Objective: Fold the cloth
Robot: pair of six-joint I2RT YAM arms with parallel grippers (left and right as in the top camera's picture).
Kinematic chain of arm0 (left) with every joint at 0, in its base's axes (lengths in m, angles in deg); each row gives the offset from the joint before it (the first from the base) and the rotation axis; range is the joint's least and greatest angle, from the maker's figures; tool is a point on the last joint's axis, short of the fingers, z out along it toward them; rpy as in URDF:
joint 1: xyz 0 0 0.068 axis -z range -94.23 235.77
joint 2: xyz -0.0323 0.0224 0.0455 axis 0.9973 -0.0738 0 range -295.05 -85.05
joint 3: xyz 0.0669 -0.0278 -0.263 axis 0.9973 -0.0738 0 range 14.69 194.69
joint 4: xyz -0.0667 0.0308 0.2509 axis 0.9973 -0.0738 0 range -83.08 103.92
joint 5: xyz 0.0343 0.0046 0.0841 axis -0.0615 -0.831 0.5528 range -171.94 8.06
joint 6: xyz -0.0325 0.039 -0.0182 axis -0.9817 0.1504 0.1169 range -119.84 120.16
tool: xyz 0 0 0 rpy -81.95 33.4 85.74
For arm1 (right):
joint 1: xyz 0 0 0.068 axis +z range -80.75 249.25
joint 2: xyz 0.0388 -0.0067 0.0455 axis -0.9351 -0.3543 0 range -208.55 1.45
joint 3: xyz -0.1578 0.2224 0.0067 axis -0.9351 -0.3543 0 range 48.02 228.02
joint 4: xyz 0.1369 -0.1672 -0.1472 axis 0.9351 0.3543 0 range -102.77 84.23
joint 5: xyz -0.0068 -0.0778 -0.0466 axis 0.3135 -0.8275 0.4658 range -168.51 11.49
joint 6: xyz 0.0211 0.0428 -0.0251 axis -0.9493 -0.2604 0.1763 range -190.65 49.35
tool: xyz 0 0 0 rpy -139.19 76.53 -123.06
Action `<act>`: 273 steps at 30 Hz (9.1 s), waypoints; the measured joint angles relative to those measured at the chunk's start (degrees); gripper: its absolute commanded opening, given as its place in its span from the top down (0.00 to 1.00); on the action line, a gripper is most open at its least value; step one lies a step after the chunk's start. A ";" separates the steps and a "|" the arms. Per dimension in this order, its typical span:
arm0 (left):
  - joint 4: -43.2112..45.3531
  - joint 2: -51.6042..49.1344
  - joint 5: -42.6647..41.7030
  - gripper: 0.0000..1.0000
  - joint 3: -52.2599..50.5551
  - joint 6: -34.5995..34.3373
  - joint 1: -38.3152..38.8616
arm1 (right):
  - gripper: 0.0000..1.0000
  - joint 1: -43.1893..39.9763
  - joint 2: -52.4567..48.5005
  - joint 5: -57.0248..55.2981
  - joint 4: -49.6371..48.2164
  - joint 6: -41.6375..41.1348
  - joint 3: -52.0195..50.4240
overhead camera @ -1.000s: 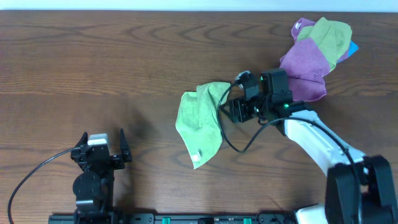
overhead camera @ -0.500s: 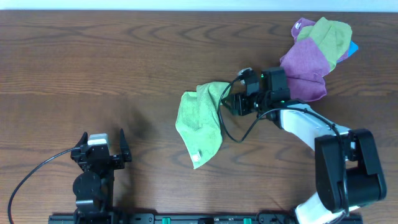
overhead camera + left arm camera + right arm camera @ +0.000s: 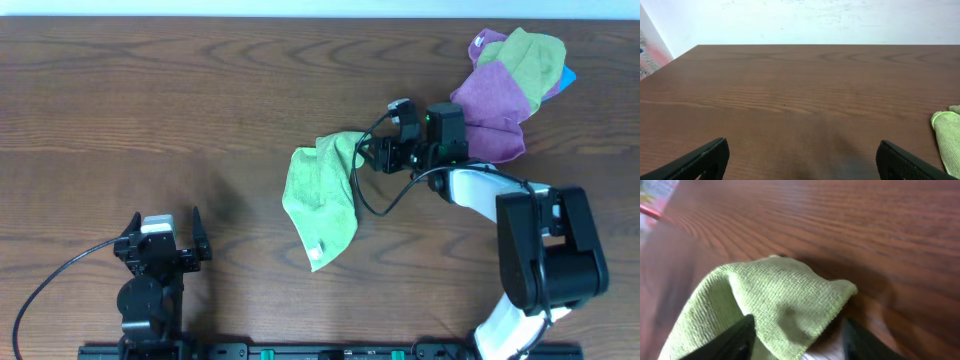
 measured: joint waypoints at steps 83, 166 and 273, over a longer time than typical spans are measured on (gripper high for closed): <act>4.17 0.02 -18.73 0.05 -0.26 -0.37 0.00 | 0.01 12.92 23.58 -17.31 68.91 17.94 36.44; -10.14 -117.92 -35.76 0.11 84.54 7.76 25.35 | 0.01 12.70 74.20 -49.44 96.89 -17.75 13.35; 3.02 -131.54 18.99 0.94 85.90 16.41 17.42 | 0.26 2.25 12.07 -18.84 26.97 9.66 6.64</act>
